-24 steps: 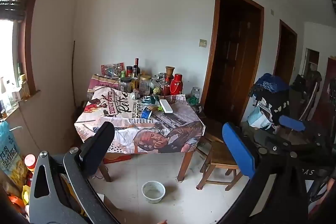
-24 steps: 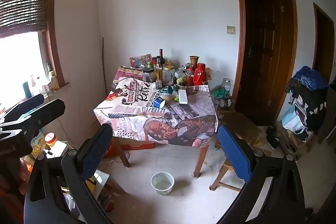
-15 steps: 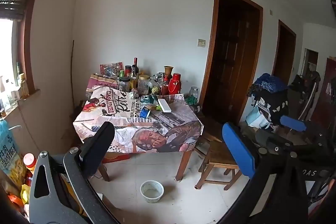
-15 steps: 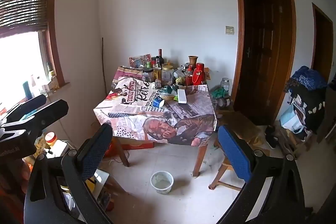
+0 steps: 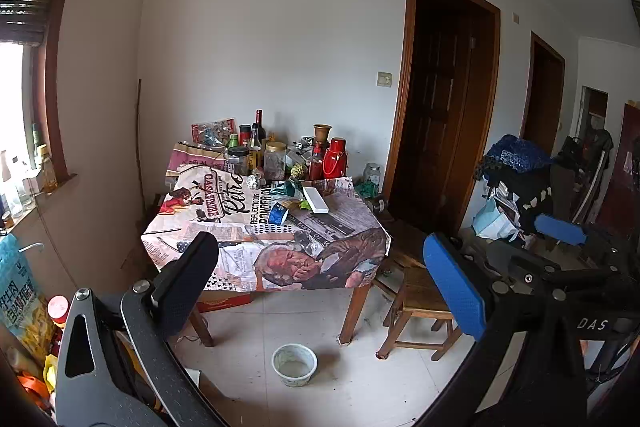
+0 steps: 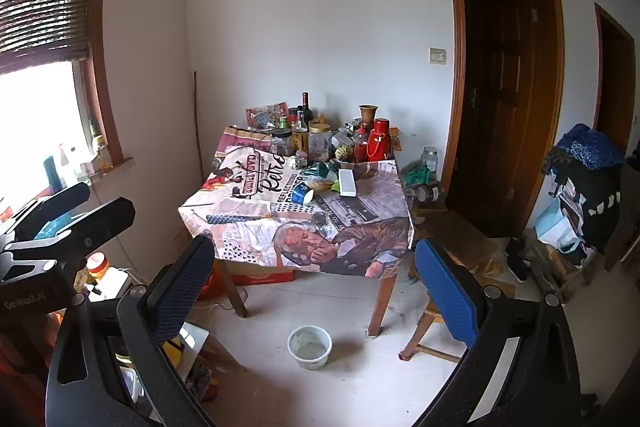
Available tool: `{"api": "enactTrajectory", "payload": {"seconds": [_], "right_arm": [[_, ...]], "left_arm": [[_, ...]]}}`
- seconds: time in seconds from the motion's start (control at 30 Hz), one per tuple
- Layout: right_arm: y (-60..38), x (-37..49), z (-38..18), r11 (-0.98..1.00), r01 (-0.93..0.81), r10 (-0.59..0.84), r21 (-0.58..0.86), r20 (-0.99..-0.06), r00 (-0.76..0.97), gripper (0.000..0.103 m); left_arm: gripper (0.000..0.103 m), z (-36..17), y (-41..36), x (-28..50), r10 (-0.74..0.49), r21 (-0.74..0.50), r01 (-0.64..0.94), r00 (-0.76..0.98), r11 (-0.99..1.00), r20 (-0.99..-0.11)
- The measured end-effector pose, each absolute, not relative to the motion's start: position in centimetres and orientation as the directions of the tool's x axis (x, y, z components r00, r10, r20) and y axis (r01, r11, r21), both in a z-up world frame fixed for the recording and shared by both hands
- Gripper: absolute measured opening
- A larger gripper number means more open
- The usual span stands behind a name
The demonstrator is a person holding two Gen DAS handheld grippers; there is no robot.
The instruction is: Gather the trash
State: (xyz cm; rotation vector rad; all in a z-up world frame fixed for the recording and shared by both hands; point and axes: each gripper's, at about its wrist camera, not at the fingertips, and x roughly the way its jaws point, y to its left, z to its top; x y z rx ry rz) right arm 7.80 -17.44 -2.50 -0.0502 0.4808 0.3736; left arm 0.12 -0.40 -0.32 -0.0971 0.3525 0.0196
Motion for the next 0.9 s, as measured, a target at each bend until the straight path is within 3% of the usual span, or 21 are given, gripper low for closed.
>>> {"api": "enactTrajectory", "payload": {"seconds": [0.9], "right_arm": [[-16.83, 8.45, -2.71, 0.929, -0.368, 0.343, 0.039, -0.464, 0.817, 0.100]], "left_arm": [[0.103, -0.07, -0.92, 0.74, 0.002, -0.097, -0.038, 0.937, 0.995, -0.348]]}}
